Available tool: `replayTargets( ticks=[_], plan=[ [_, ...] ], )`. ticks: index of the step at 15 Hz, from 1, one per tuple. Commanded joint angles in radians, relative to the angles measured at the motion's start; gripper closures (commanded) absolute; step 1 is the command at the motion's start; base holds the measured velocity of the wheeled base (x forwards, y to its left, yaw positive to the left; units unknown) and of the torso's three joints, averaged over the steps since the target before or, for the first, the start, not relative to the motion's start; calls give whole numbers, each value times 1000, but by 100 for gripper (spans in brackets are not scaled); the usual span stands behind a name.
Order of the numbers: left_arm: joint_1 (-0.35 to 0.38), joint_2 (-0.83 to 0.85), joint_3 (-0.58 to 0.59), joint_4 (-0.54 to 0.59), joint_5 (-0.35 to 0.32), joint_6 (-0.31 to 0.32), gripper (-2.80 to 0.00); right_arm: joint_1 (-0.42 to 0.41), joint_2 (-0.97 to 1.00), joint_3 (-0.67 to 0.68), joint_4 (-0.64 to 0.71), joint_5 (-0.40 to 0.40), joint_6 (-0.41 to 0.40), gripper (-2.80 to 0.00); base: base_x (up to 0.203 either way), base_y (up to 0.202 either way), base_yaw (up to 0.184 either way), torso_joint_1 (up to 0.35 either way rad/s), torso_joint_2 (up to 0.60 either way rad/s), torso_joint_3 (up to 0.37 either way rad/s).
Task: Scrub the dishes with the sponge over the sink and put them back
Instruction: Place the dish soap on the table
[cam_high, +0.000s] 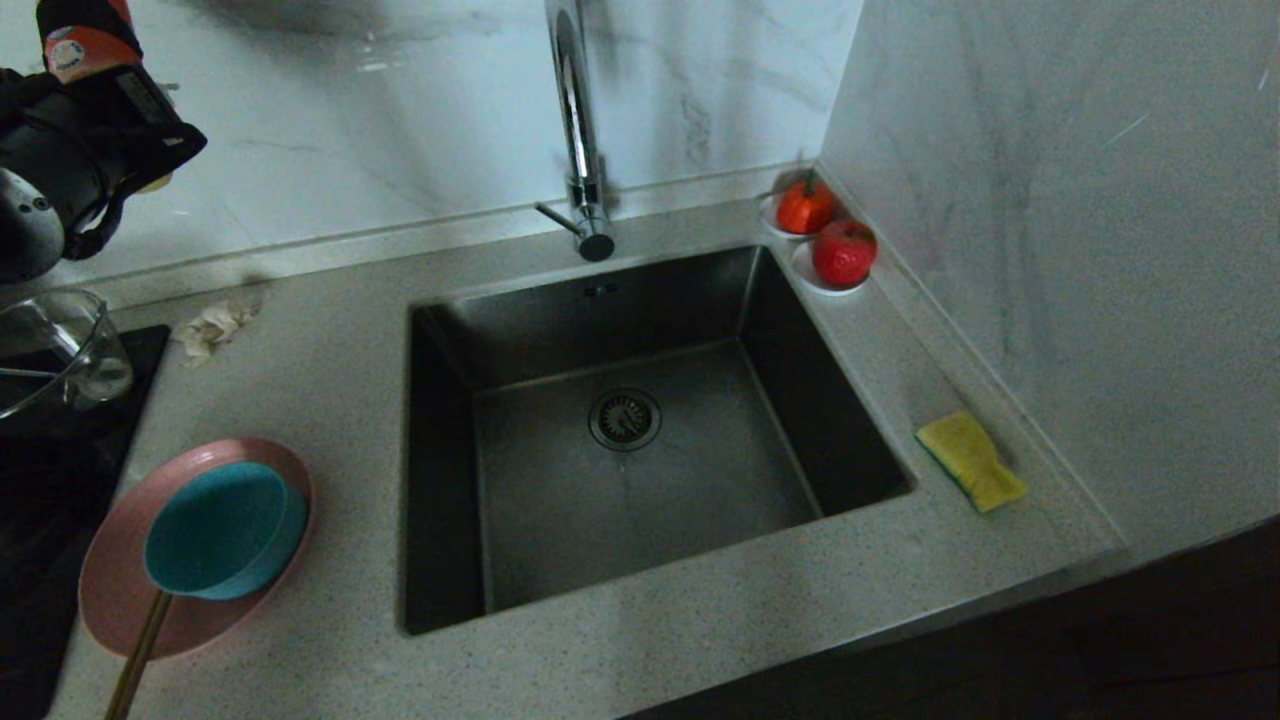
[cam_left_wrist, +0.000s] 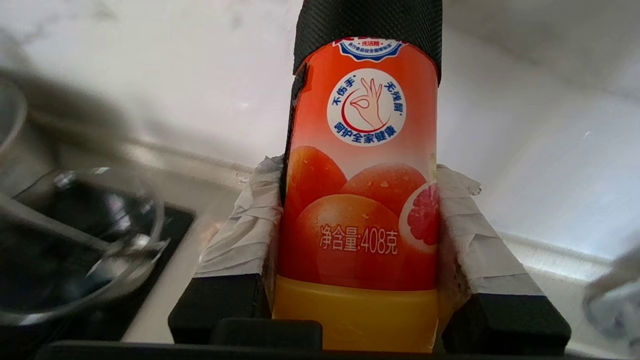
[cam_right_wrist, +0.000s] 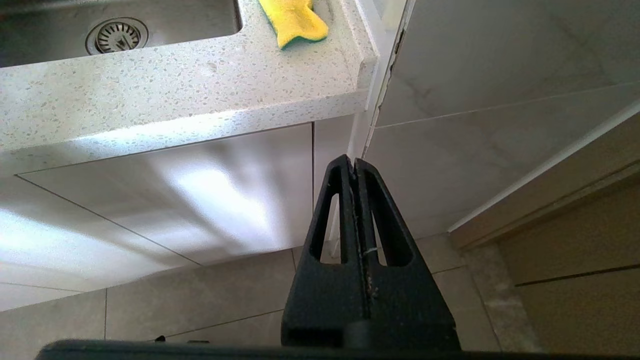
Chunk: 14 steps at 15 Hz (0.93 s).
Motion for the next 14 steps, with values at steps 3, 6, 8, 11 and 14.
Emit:
replayTargets(
  ticks=[3, 6, 8, 11, 14],
  plan=[
    [9, 64, -39, -44, -53, 3, 0, 0, 0, 0, 0, 0, 0, 0, 0, 0, 0, 0, 0, 0],
    [32, 119, -69, -113, -53, 20, 0, 0, 0, 0, 0, 0, 0, 0, 0, 0, 0, 0, 0, 0],
    [48, 152, -108, -114, -55, 30, 0, 0, 0, 0, 0, 1, 1, 0, 0, 0, 0, 0, 0, 0],
    [63, 186, -124, -124, -70, 59, 0, 0, 0, 0, 0, 0, 0, 0, 0, 0, 0, 0, 0, 0],
    [98, 228, -137, -125, -94, 59, 0, 0, 0, 0, 0, 0, 1, 0, 0, 0, 0, 0, 0, 0]
  ],
)
